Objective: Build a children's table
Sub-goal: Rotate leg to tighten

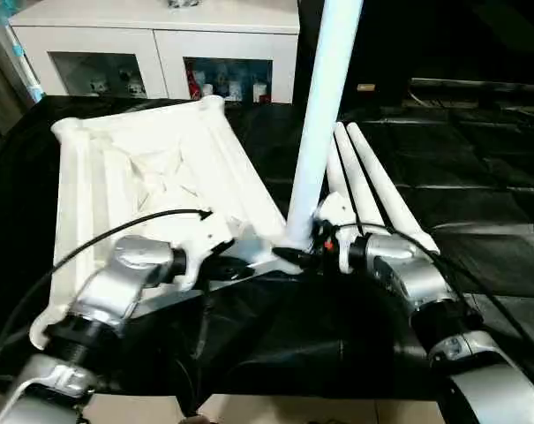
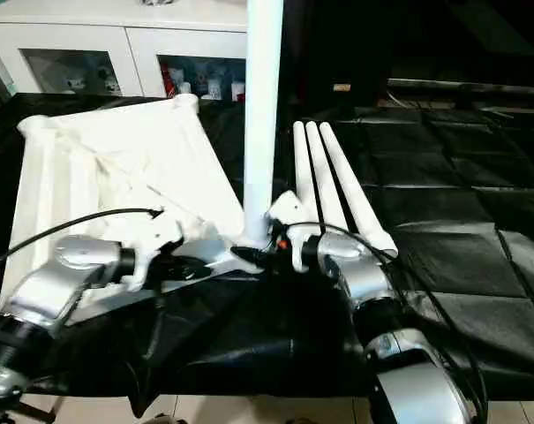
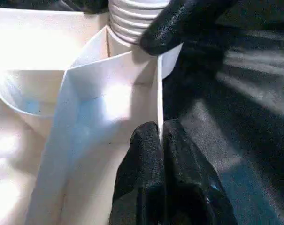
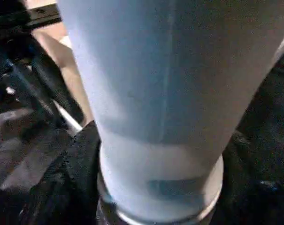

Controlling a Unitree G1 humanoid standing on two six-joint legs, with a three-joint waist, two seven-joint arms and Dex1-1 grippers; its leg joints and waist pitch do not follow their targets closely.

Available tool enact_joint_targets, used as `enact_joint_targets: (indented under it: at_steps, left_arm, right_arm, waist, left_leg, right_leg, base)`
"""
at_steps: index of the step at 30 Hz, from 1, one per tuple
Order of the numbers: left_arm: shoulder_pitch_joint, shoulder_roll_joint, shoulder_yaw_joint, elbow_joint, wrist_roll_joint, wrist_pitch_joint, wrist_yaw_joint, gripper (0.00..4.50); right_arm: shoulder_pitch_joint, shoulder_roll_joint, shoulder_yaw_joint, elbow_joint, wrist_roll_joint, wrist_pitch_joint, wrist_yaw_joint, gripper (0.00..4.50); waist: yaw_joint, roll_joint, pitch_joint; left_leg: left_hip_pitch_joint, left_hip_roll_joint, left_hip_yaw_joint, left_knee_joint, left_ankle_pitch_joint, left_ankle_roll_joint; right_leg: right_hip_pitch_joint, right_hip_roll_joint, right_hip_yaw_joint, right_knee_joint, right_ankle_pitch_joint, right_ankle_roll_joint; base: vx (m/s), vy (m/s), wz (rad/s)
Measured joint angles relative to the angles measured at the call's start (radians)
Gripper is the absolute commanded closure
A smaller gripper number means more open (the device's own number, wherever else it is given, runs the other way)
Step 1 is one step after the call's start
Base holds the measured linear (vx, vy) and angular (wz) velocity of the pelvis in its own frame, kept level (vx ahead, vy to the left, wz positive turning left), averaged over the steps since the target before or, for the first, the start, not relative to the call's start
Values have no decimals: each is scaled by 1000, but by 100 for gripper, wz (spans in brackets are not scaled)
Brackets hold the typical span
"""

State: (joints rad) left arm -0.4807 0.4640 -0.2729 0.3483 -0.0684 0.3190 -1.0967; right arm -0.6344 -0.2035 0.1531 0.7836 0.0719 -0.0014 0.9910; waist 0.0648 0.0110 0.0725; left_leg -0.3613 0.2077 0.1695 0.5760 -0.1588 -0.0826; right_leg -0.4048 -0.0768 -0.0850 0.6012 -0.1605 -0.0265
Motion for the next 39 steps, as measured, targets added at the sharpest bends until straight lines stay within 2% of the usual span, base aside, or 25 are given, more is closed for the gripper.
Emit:
enact_joint_targets:
  at_steps: [8, 10, 13, 17, 20, 23, 25, 26, 29, 30, 31, 34, 39]
  left_arm:
    - [1, 0, 6, 10, -5, 3, 0, 450]
    - [-7, -24, 25, 30, -1, 18, 48, 450]
    - [-62, -109, 37, 101, 25, 51, 174, 450]
    - [-118, -204, 40, 176, 36, 81, 305, 450]
    - [-145, -254, 42, 215, 45, 88, 374, 450]
    - [-154, -284, 45, 232, 53, 89, 405, 450]
    - [-157, -289, 47, 238, 56, 89, 406, 450]
    - [-157, -289, 48, 238, 58, 88, 406, 450]
    - [-157, -284, 47, 239, 65, 76, 407, 450]
    - [-155, -279, 46, 239, 64, 73, 407, 450]
    - [-151, -272, 46, 234, 64, 70, 404, 450]
    - [-142, -255, 46, 220, 64, 67, 391, 450]
    - [-105, -184, 40, 175, 64, 29, 306, 450]
  right_arm:
    - [4, 13, 4, -9, -3, 12, -20, 178]
    - [-6, 51, -19, 25, -8, 8, -129, 178]
    - [-46, 114, -70, 101, -21, 15, -363, 178]
    - [-90, 181, -138, 173, -9, 39, -603, 178]
    - [-118, 200, -157, 213, -7, 42, -711, 178]
    - [-143, 211, -153, 245, -41, 31, -771, 178]
    - [-148, 211, -153, 259, -48, 18, -775, 178]
    - [-147, 212, -153, 262, -48, 11, -775, 122]
    - [-148, 219, -154, 270, -45, -2, -764, 102]
    - [-148, 219, -154, 271, -44, -5, -753, 73]
    - [-148, 219, -154, 271, -44, -7, -736, 64]
    - [-147, 216, -153, 272, -45, -11, -680, 64]
    - [-99, 143, -99, 210, -47, -29, -458, 64]
  waist:
    - [-3, 0, 0]
    - [-7, -1, -1]
    - [-11, -1, -1]
    - [-7, 2, -3]
    - [-3, 3, -4]
    - [-3, 6, -6]
    - [-3, 6, -7]
    - [-3, 6, -7]
    - [-7, 6, -7]
    - [-9, 6, -7]
    - [-10, 6, -7]
    - [-16, 6, -7]
    - [-24, 6, -8]
  left_leg:
    - [0, 0, 0, 2, 0, 0]
    - [3, 0, 0, 2, 0, 0]
    - [5, 0, -1, 3, 0, 0]
    - [7, -1, -1, 3, 0, 0]
    - [6, -1, -1, 4, 0, 0]
    - [6, -1, -1, 5, 0, 0]
    - [6, -1, -1, 5, 0, 0]
    - [5, -1, -1, 5, 0, 0]
    - [5, -1, -1, 4, 0, 0]
    - [5, -1, -1, 4, 0, 0]
    - [5, -1, -1, 4, 0, 0]
    - [6, -1, -1, 4, 0, 0]
    - [6, 0, -2, 1, 0, 0]
  right_leg:
    - [0, 0, 0, 0, 0, 0]
    - [2, 0, 1, 2, 0, 0]
    - [3, 0, 1, 1, -2, 4]
    - [4, -1, 3, 0, -2, 4]
    - [7, -1, 3, -1, -3, 5]
    - [7, -2, 4, -1, -3, 5]
    - [7, -2, 4, -1, -3, 5]
    - [7, -2, 4, -1, -3, 5]
    - [6, -2, 3, -1, -3, 5]
    - [6, -2, 3, -1, -3, 5]
    - [6, -2, 3, -1, -3, 5]
    - [5, -2, 2, -1, -3, 5]
    - [4, -2, 1, -1, -3, 5]
  base:
    - [0, 0, 0]
    - [0, 0, 0]
    - [0, 0, 0]
    - [0, 0, 0]
    - [0, 0, 0]
    - [0, 0, 0]
    - [0, 0, 0]
    - [0, 0, 0]
    - [0, 0, 0]
    - [0, 0, 0]
    - [0, 0, 0]
    - [0, 0, 0]
    - [0, 0, 0]
